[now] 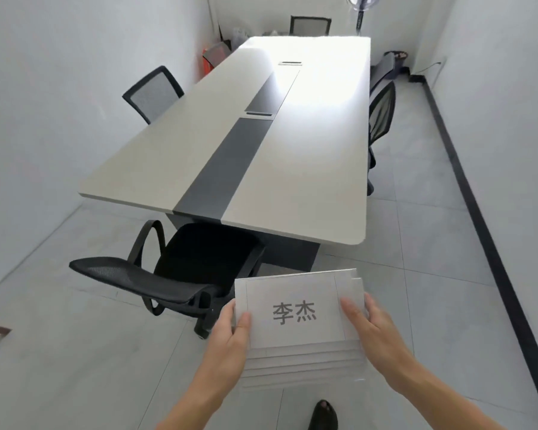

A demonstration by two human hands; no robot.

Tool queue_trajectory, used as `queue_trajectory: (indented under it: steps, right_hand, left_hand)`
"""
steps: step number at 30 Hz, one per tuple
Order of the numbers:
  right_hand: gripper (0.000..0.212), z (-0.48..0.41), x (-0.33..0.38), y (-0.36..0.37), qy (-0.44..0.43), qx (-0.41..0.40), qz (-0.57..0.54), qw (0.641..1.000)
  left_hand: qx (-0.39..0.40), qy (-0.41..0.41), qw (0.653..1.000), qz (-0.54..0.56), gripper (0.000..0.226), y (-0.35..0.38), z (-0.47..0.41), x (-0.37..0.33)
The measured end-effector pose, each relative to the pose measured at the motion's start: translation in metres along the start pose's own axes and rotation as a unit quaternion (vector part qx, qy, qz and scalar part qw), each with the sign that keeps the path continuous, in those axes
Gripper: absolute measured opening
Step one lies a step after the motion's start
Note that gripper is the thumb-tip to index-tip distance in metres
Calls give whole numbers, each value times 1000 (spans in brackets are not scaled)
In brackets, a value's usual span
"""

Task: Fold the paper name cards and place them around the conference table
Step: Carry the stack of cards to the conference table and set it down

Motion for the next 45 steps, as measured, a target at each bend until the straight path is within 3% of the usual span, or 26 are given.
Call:
queue_trajectory:
  steps: [10,20,26,35,45]
  right_hand:
    - [36,-179,61,-16,7,43,19,999]
    - [36,-338,108,-25,25,-20,25,999]
    - [51,-399,120,-43,66,-35,32,997]
    - [71,-497,105,-74,101,-48,109,988]
    - [69,-535,82,-110,140,-41,188,971]
  left_hand:
    - [-19,-19,1000,5,27,-25,-169,-49]
    - [95,-21,995,3,39,-58,-372,-106]
    - [164,-71,984,4,40,-67,-468,-134]
    - [163,-107,980,-38,56,-45,-570,-139]
    - [204,-124,966,-98,58,-19,-620,-126]
Point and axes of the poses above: each hand's wrist, its own z-axis away from the middle knuckle, its own y-axis out of the palm, x = y × z, the point moved 2 cm from there along -z, towards the middle knuckle, and after that the axes turned 8 degrees about x, right-handed, at the moved point
